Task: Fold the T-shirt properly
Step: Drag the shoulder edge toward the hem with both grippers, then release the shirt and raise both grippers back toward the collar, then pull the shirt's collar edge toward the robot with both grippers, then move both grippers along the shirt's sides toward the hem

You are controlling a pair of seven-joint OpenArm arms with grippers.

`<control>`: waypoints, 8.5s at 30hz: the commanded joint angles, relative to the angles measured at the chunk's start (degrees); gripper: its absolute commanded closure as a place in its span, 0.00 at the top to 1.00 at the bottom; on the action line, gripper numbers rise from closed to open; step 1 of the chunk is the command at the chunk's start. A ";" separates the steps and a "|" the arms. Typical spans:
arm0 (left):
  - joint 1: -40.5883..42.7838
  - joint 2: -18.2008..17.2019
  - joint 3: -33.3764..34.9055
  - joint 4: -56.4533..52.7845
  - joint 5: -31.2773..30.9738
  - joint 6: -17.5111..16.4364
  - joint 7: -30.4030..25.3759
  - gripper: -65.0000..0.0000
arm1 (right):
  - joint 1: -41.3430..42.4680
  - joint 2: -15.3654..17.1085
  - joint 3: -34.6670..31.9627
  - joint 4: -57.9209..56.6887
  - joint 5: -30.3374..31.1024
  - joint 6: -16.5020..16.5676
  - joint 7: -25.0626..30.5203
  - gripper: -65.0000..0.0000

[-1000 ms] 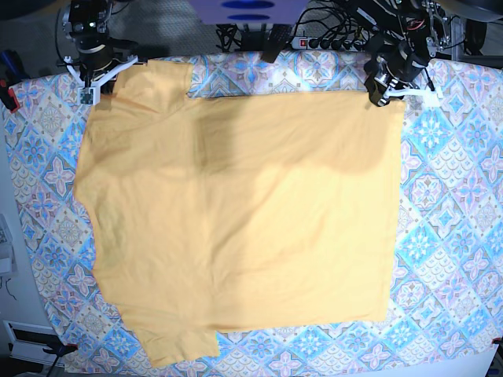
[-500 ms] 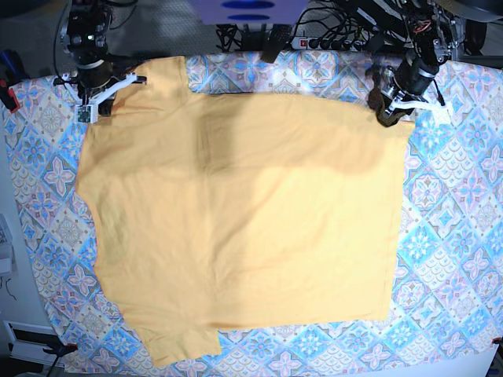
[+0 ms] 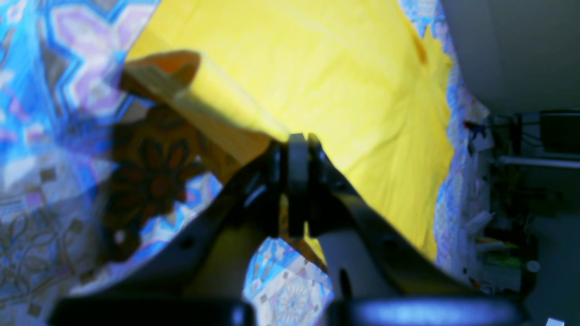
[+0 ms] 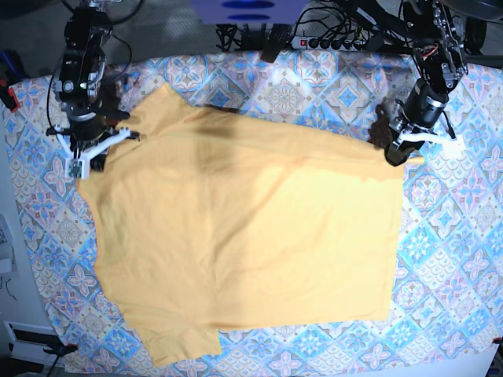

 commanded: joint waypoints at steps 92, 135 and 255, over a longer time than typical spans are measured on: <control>-14.95 3.30 -0.23 -24.77 3.74 -0.29 -2.72 0.44 | 15.90 3.83 -8.78 -27.23 -0.40 -0.46 19.39 0.21; -21.28 3.57 -4.27 -38.66 0.22 -0.56 -2.55 0.00 | 9.57 -2.32 7.57 -21.34 19.12 -0.10 10.86 0.54; 11.07 3.30 -7.09 1.87 -13.58 -0.38 5.63 0.28 | -5.20 -0.74 31.39 -12.28 37.93 1.57 -0.13 0.24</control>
